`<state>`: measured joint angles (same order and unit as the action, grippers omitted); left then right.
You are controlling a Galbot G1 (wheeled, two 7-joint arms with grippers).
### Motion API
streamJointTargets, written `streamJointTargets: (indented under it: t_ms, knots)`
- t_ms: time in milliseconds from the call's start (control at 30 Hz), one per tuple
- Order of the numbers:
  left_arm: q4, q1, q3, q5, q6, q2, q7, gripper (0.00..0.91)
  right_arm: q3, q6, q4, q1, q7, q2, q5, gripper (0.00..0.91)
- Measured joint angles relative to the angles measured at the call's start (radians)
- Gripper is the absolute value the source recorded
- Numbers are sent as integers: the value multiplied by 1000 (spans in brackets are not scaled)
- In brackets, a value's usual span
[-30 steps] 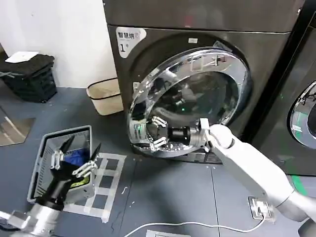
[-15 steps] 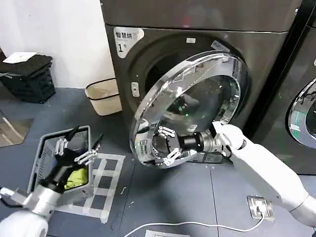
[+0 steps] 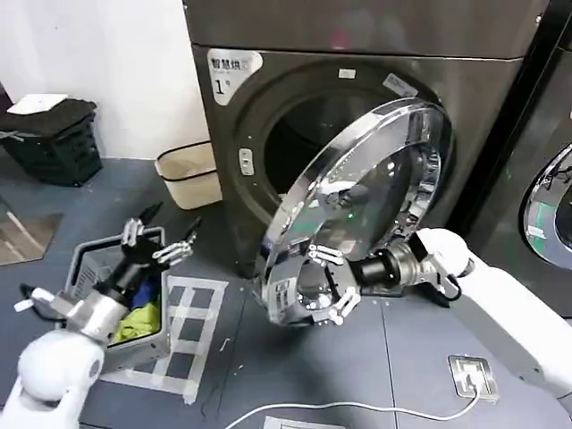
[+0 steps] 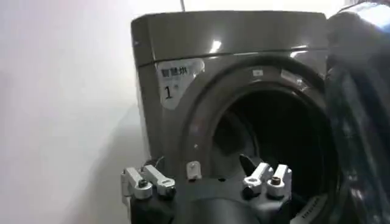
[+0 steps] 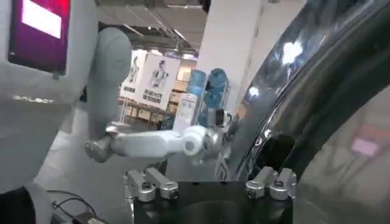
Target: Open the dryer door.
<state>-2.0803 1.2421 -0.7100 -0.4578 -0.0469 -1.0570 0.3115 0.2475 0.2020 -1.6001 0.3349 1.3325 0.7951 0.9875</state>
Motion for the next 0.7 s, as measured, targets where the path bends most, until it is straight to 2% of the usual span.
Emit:
streamJointTargets:
  t_ms: [400, 700]
  knots:
    - [110, -165, 125, -24, -19, 5, 39, 907, -108, -2, 27, 63, 8, -89, 10, 907]
    - [181, -278, 251, -21, -16, -5, 89, 907, -285, 1, -2, 217, 11, -173, 8, 907]
